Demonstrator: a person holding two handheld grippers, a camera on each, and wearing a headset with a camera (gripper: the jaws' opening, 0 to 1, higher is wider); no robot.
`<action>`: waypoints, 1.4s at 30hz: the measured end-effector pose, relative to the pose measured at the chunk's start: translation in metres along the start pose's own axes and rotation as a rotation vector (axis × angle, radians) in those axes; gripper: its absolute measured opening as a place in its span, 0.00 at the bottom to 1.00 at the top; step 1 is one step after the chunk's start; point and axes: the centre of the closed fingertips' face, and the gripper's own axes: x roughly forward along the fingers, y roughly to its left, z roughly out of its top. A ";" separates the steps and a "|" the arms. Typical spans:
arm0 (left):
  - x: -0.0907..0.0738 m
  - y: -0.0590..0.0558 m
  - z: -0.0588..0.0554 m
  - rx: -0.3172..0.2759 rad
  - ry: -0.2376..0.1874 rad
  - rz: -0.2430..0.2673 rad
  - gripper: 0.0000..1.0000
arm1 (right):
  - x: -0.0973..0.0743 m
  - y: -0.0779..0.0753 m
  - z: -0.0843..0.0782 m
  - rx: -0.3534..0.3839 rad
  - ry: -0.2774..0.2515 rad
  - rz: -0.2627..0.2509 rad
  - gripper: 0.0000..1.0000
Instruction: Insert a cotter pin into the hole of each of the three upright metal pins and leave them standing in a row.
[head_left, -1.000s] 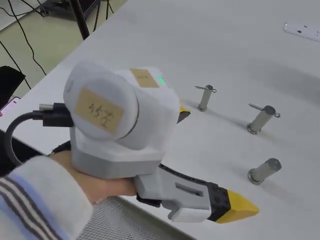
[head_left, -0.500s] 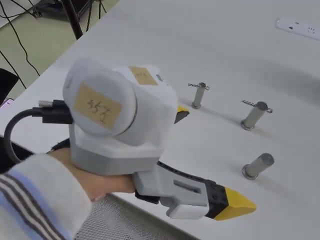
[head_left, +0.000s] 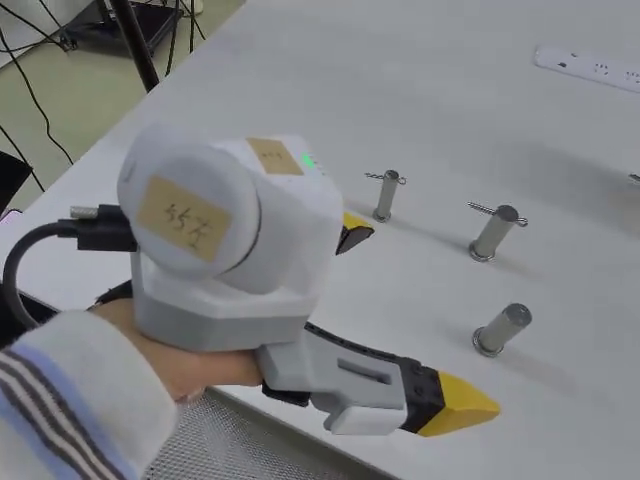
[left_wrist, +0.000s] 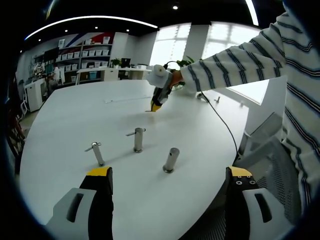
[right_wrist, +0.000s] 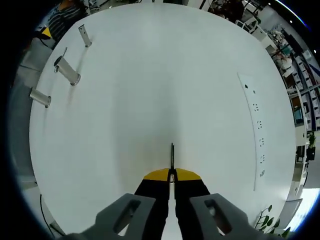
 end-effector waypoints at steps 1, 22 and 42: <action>0.000 -0.001 0.001 0.009 -0.001 0.000 0.94 | -0.006 0.002 0.004 -0.014 -0.018 -0.008 0.00; 0.004 -0.006 0.003 -0.012 -0.012 -0.029 0.94 | -0.106 0.073 0.053 -0.188 -0.257 -0.155 0.00; 0.009 0.000 0.027 -0.159 -0.096 -0.066 0.77 | -0.142 0.137 0.078 -0.241 -0.415 -0.257 0.00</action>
